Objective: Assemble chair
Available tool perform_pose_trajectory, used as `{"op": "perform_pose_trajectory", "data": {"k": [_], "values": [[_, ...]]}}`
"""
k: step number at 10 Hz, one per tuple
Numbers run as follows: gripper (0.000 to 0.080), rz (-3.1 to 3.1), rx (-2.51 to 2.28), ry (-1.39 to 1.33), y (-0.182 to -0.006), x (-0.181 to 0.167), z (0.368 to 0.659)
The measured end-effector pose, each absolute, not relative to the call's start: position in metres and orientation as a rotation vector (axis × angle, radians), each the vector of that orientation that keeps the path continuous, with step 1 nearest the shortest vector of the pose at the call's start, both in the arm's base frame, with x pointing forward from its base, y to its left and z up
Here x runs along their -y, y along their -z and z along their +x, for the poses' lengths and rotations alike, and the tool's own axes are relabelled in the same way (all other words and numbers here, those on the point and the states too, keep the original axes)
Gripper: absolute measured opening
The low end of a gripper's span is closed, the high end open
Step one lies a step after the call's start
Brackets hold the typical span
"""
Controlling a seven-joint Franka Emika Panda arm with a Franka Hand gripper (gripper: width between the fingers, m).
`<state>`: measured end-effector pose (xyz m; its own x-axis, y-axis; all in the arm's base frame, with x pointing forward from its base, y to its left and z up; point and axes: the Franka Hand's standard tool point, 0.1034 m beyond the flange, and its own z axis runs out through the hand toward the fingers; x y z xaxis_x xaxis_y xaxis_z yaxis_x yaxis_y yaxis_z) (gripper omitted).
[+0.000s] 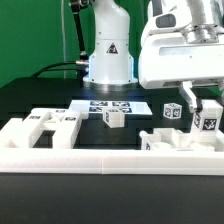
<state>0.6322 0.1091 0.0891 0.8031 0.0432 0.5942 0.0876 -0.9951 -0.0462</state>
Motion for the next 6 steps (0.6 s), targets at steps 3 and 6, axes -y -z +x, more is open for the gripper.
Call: {"op": "perform_pose_trajectory", "data": {"k": [3, 6], "values": [[0.0291, -2.913, 0.108, 0.969, -0.089, -0.1089, 0.6325], [0.0428, -2.92, 0.114, 0.945, -0.0865, -0.1091, 0.6317]]}}
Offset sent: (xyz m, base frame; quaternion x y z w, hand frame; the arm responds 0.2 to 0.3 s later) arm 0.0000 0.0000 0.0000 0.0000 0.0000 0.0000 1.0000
